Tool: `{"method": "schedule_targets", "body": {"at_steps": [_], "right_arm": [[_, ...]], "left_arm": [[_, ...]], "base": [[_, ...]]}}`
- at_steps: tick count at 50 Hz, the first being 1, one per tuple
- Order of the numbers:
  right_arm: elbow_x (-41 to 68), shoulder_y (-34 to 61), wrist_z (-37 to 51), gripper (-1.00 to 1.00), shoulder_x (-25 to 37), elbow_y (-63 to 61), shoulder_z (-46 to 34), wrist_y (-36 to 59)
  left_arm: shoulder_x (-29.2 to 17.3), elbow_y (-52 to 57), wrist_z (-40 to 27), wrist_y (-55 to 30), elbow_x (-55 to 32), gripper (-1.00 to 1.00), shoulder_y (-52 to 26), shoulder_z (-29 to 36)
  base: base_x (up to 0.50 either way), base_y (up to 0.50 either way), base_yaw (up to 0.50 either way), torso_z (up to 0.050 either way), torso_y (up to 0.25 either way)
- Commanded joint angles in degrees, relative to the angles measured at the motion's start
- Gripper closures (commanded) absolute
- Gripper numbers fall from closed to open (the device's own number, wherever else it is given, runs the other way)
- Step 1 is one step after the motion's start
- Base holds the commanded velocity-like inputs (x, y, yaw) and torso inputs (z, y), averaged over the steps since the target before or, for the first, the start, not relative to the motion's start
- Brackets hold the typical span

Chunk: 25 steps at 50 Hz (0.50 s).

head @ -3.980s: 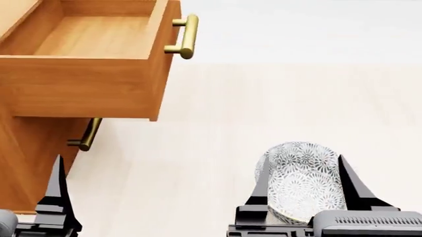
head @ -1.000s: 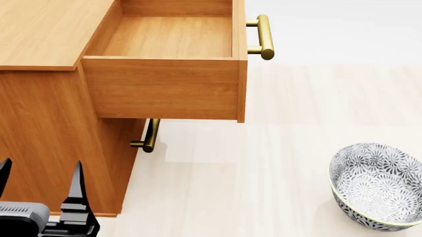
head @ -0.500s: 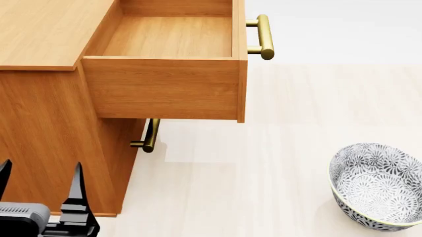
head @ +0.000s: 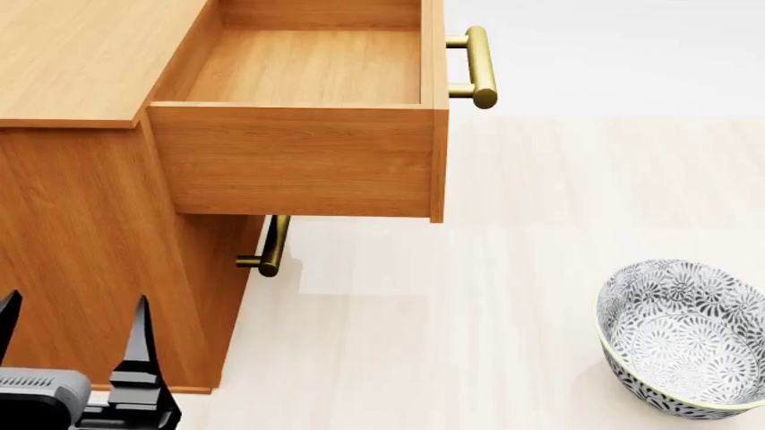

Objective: Put the ketchup in the top drawer of the cabinet.

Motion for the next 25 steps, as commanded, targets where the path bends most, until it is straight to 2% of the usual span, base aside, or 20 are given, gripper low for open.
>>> {"method": "schedule_targets", "body": {"at_steps": [1,25], "right_arm": [[-0.5,0.5,-0.4,-1.0,-0.1,1.9,-1.0,-0.2],[-3.1,2.3,0.1,-1.0,0.5,5.6,-2.8,-0.8]], "left_arm": [[-0.3,0.0,-0.3,0.1,-0.3,-1.0,0.1,0.2],[-0.7,-0.7,-0.9,0.9,-1.0,-1.0,0.2,0.3]], "base": [[0.0,0.0,0.0,0.0,0.0],[0.0,0.0,0.0,0.0,0.0]]}}
